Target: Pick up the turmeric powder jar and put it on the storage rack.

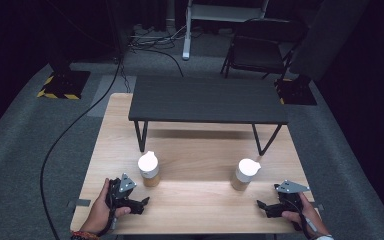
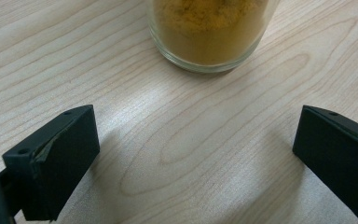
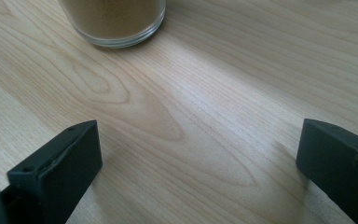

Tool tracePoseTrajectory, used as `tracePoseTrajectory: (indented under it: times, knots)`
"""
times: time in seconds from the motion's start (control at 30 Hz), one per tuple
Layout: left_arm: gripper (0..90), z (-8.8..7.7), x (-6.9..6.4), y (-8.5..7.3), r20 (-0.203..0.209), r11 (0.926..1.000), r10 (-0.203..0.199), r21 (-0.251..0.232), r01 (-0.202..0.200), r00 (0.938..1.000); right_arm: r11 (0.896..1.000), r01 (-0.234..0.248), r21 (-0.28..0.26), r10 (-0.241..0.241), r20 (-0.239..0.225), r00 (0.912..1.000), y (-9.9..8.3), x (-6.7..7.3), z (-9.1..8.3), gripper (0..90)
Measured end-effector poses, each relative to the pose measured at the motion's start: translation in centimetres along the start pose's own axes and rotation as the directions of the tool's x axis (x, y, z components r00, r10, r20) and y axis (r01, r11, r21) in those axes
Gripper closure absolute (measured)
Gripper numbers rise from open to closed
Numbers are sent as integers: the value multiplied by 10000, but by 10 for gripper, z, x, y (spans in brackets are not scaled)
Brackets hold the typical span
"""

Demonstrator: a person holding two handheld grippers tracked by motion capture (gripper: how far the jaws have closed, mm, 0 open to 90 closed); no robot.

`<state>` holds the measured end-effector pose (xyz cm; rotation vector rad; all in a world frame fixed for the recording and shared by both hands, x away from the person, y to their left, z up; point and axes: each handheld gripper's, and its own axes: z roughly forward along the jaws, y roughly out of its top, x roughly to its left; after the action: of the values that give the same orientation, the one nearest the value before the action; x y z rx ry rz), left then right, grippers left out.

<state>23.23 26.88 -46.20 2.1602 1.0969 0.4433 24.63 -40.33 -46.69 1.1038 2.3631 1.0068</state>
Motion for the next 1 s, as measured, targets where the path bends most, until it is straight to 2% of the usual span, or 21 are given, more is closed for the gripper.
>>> tracePoseTrajectory:
  times: [0.47,0.63,1.0]
  knots:
    - [3,-1,-2,1,-120,10000,-69,59,69,9999,10000,-4,-2,4,1,10000,0,0,0,0]
    - [15,-2,-6,3,-222,10000,17,79,-15,9998,10000,-4,-2,4,1,10000,0,0,0,0]
    - [16,-9,-7,1,-278,9995,-38,-325,29,9996,10000,0,-5,0,2,10000,0,0,0,0]
